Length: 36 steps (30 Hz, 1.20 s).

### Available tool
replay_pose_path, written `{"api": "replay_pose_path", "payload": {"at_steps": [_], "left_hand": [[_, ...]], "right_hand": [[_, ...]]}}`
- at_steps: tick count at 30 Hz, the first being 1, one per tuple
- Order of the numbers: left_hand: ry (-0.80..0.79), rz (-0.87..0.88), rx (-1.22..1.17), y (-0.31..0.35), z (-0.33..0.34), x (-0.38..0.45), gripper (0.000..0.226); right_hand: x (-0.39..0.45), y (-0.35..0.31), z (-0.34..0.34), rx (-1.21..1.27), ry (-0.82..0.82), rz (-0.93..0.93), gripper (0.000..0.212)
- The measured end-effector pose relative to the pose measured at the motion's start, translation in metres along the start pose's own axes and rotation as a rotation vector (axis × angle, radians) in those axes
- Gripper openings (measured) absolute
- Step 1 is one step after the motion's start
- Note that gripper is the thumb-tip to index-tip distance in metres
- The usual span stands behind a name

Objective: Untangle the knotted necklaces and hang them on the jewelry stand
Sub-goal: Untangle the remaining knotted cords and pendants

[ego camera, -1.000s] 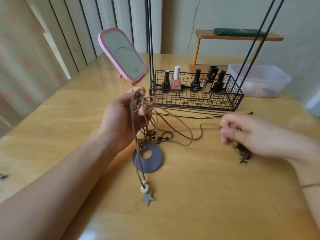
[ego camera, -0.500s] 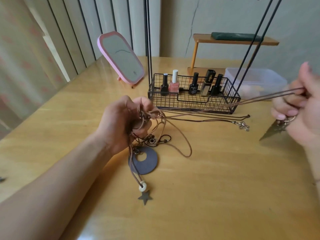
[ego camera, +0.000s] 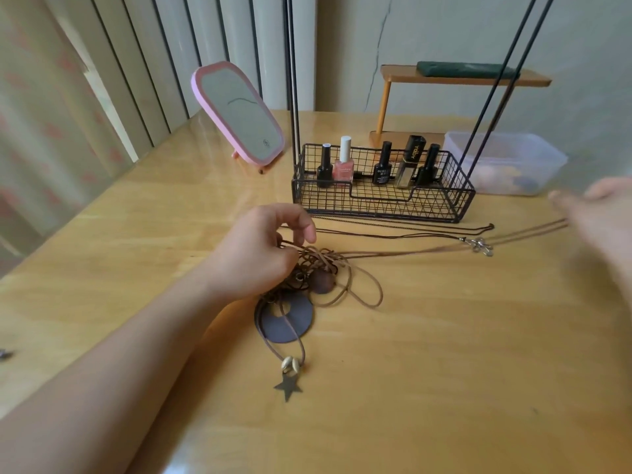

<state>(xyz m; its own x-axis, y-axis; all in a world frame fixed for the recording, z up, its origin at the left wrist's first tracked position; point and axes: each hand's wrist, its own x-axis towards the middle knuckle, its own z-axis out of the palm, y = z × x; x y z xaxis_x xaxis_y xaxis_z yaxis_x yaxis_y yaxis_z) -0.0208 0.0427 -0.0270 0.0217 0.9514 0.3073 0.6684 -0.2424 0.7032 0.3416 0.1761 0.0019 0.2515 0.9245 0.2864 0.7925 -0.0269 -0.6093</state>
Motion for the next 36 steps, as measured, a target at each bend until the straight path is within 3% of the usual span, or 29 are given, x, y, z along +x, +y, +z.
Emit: {"api": "replay_pose_path", "payload": {"at_steps": [3, 5, 9, 11, 13, 15, 17, 21, 23, 27, 31, 34, 36], "left_hand": [[0.022, -0.012, 0.090, 0.000, -0.001, 0.000, 0.038], [0.034, -0.028, 0.137, 0.000, -0.001, 0.000, 0.032], [-0.013, -0.013, 0.263, 0.001, -0.001, -0.001, 0.012], [-0.068, -0.017, 0.391, 0.001, 0.001, -0.001, 0.028], [-0.109, 0.040, 0.408, 0.002, 0.003, -0.001, 0.032], [-0.161, 0.124, 0.336, 0.002, 0.005, 0.000, 0.025], [-0.179, 0.155, 0.252, 0.003, 0.008, -0.001, 0.020], [-0.121, 0.170, 0.070, 0.006, 0.010, -0.002, 0.015], [-0.110, 0.161, 0.026, 0.004, 0.010, -0.001, 0.018], [-0.090, 0.129, -0.018, 0.000, 0.010, 0.000, 0.021], [-0.088, 0.112, -0.021, 0.002, 0.011, -0.001, 0.020], [-0.093, 0.107, 0.024, 0.004, 0.010, -0.002, 0.021], [-0.103, 0.099, 0.044, 0.004, 0.011, -0.002, 0.022]], "right_hand": [[-0.023, -0.023, 0.009, -0.360, -0.337, -0.017, 0.049], [-0.033, -0.030, 0.013, -0.469, -0.439, -0.040, 0.047], [-0.054, -0.050, 0.015, -0.615, -0.304, -0.196, 0.029], [-0.073, -0.065, 0.019, -0.692, -0.240, -0.307, 0.033], [-0.094, -0.079, 0.030, -0.550, -0.279, -0.458, 0.039], [-0.107, -0.087, 0.043, -0.251, -0.429, -0.575, 0.038], [-0.111, -0.087, 0.060, -0.153, -0.551, -0.724, 0.038], [-0.108, -0.084, 0.080, 0.049, -0.560, -0.846, 0.016], [-0.105, -0.085, 0.077, 0.145, -0.528, -0.809, 0.004], [-0.099, -0.080, 0.067, 0.334, -0.590, -0.660, 0.020], [-0.098, -0.083, 0.062, 0.634, -0.604, -0.535, 0.022], [-0.097, -0.086, 0.054, 0.855, -0.504, -0.429, 0.025], [-0.095, -0.085, 0.052, 0.856, -0.434, -0.415, 0.027]]}}
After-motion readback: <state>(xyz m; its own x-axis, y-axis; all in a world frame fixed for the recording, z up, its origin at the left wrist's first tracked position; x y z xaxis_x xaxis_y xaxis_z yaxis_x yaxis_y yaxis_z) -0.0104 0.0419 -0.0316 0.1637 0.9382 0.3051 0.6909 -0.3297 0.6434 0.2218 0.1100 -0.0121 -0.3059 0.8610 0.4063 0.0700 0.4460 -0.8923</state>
